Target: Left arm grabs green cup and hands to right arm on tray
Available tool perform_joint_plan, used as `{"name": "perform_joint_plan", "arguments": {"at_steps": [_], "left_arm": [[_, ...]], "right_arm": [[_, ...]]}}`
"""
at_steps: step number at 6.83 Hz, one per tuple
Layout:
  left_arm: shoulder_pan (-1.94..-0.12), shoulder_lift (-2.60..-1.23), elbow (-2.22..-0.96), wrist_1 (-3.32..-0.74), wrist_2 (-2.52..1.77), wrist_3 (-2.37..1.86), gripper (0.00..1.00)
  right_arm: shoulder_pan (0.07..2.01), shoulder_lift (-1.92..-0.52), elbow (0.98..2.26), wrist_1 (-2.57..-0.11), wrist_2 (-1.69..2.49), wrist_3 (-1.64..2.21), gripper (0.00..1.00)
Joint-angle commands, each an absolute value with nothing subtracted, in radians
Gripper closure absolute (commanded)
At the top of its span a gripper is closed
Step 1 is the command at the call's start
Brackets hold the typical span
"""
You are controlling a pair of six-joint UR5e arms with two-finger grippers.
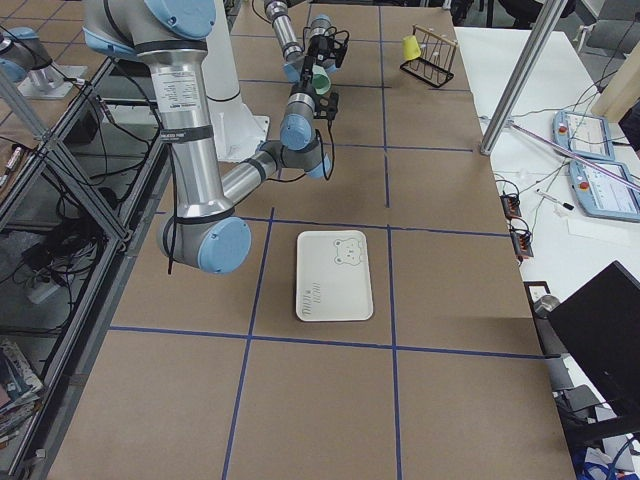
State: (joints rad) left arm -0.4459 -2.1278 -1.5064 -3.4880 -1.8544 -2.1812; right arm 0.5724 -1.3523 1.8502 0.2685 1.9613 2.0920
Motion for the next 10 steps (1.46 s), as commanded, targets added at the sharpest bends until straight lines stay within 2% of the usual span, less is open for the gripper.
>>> {"name": "perform_joint_plan", "arguments": {"at_steps": [1,8,10], "left_arm": [[-0.42,-2.123,-1.512,-3.488,-1.853,-2.203,0.96],[-0.385,-2.131,-1.536,-3.476,-1.845,-2.217,0.96],[-0.368,-2.137,-1.536,-3.476,-1.813,-2.217,0.96]], "right_arm": [[0.571,-1.342,1.848,0.265,1.945,2.088,0.01],[0.515,-1.338,1.848,0.261,1.942,2.088,0.01],[0.515,-1.309,1.839,0.258,1.918,2.085,0.05]]}}
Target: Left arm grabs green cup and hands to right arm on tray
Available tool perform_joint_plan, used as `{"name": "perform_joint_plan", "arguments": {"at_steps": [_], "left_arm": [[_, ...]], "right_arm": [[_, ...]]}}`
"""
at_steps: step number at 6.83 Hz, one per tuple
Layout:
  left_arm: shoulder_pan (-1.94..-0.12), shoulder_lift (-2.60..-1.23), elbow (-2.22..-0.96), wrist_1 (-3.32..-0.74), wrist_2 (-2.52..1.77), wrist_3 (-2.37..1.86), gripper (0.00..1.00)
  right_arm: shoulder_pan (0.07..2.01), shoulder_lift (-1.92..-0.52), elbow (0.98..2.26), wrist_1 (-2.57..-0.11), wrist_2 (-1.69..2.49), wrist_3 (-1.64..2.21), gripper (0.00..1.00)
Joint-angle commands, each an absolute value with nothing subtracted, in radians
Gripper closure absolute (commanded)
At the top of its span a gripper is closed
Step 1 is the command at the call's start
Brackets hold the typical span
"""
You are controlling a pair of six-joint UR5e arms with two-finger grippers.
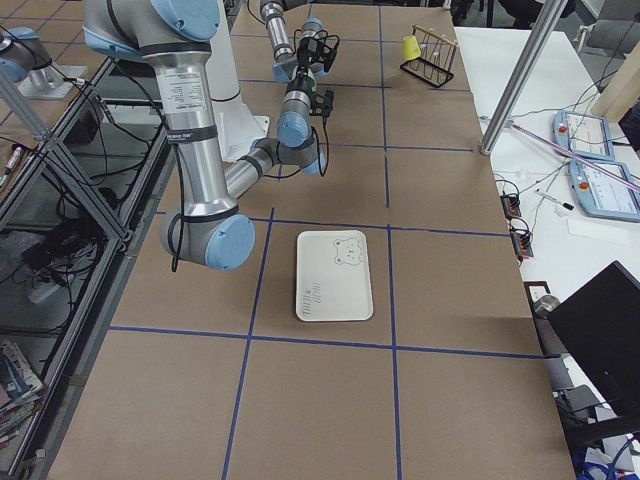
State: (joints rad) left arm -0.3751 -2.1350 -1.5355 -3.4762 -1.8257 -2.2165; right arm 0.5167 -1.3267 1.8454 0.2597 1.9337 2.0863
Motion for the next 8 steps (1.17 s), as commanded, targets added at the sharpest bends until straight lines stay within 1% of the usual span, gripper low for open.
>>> {"name": "perform_joint_plan", "arguments": {"at_steps": [1,2,3,4,5,6,7,8], "left_arm": [[-0.368,-2.138,-1.536,-3.474,-1.812,-2.217,0.94],[-0.368,-2.138,-1.536,-3.473,-1.812,-2.217,0.93],[-0.368,-2.14,-1.537,-3.471,-1.812,-2.217,0.92],[-0.368,-2.144,-1.536,-3.471,-1.812,-2.215,0.89],[-0.368,-2.145,-1.543,-3.47,-1.807,-2.215,0.82],[-0.368,-2.145,-1.549,-3.459,-1.806,-2.215,0.5],[-0.37,-2.143,-1.549,-3.458,-1.793,-2.217,0.0],[-0.37,-2.141,-1.551,-3.458,-1.773,-2.217,0.0]], "right_arm": [[0.514,-1.308,1.839,0.258,1.917,2.085,0.2],[0.509,-1.31,1.838,0.259,1.917,2.085,0.47],[0.509,-1.31,1.838,0.258,1.917,2.083,0.72],[0.506,-1.31,1.838,0.253,1.919,2.083,0.83],[0.505,-1.31,1.838,0.252,1.921,2.083,0.98],[0.502,-1.31,1.839,0.252,1.919,2.083,1.0],[0.5,-1.316,1.839,0.252,1.919,2.083,1.0],[0.5,-1.318,1.839,0.252,1.919,2.083,1.0]]}}
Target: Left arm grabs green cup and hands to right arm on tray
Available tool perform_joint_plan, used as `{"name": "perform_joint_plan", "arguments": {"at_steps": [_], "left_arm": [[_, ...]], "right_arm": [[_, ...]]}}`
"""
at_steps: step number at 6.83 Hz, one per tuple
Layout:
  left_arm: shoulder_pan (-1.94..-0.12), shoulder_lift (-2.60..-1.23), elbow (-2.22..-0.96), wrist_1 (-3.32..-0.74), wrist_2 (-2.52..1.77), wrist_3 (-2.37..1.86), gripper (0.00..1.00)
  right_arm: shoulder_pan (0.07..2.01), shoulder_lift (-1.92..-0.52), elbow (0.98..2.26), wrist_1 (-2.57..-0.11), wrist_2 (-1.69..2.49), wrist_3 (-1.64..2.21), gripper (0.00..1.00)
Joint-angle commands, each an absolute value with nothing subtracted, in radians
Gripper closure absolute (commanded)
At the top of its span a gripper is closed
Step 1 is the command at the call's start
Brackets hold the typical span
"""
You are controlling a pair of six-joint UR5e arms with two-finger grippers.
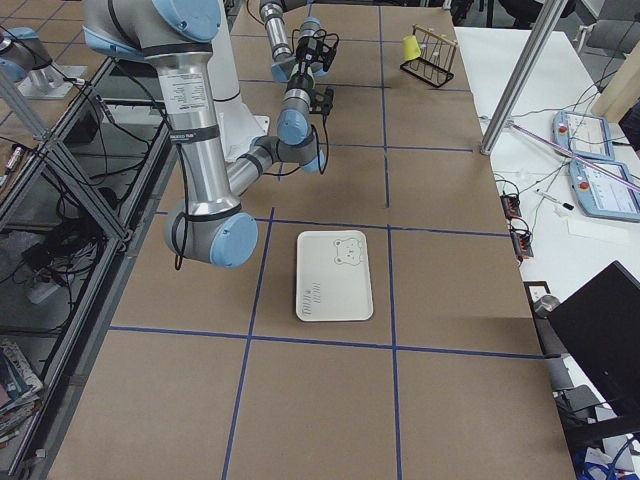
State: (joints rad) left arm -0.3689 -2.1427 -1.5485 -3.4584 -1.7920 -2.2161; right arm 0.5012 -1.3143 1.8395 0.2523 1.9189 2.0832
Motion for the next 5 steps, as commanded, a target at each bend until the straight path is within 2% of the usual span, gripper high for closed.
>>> {"name": "perform_joint_plan", "arguments": {"at_steps": [1,3,5], "left_arm": [[-0.37,-2.137,-1.552,-3.459,-1.773,-2.217,0.0],[-0.38,-2.131,-1.572,-3.459,-1.772,-2.214,0.0],[-0.467,-2.096,-1.572,-3.371,-1.773,-2.203,0.0]], "right_arm": [[0.5,-1.319,1.839,0.255,1.921,2.083,1.0],[0.503,-1.321,1.839,0.255,1.919,2.083,1.0],[0.552,-1.399,1.839,0.256,1.905,2.082,1.0]]}}
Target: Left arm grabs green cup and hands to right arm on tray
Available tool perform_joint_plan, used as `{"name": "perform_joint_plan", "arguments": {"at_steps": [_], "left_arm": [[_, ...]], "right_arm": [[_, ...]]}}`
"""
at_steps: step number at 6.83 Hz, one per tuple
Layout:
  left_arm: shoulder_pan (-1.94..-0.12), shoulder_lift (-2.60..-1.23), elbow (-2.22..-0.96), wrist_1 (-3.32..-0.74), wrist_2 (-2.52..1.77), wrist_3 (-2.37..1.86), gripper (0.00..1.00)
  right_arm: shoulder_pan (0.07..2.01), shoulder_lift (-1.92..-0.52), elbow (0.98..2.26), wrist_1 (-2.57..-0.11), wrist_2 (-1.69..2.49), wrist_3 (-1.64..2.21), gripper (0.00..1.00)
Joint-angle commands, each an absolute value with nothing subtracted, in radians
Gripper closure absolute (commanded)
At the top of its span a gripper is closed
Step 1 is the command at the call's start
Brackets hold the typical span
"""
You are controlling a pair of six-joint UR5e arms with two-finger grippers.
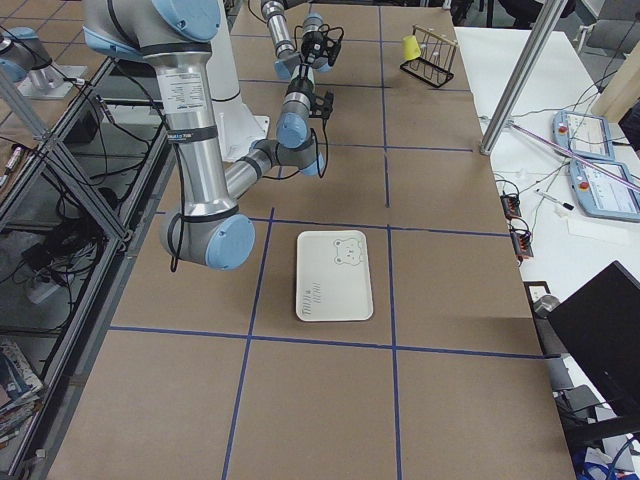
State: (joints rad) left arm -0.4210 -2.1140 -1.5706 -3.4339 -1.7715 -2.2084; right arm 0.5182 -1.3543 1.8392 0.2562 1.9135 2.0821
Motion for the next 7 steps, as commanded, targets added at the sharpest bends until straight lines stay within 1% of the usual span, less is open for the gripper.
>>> {"name": "perform_joint_plan", "arguments": {"at_steps": [1,2,3,4,7], "left_arm": [[-0.504,-2.094,-1.572,-3.281,-1.775,-2.2,0.0],[-0.556,-2.094,-1.572,-3.16,-1.779,-2.195,0.0],[-0.61,-2.091,-1.571,-3.025,-1.789,-2.181,0.0],[-0.645,-2.088,-1.584,-2.896,-1.865,-2.061,0.0],[-0.736,-2.085,-1.6,-2.523,-1.995,-1.835,0.0]], "right_arm": [[0.614,-1.469,1.833,0.247,1.905,2.071,1.0],[0.653,-1.536,1.798,0.245,1.913,1.989,1.0],[0.701,-1.572,1.748,0.218,1.916,1.939,1.0],[0.762,-1.613,1.744,0.112,1.936,1.896,1.0],[1.016,-1.632,1.752,-0.344,2.224,1.483,1.0]]}}
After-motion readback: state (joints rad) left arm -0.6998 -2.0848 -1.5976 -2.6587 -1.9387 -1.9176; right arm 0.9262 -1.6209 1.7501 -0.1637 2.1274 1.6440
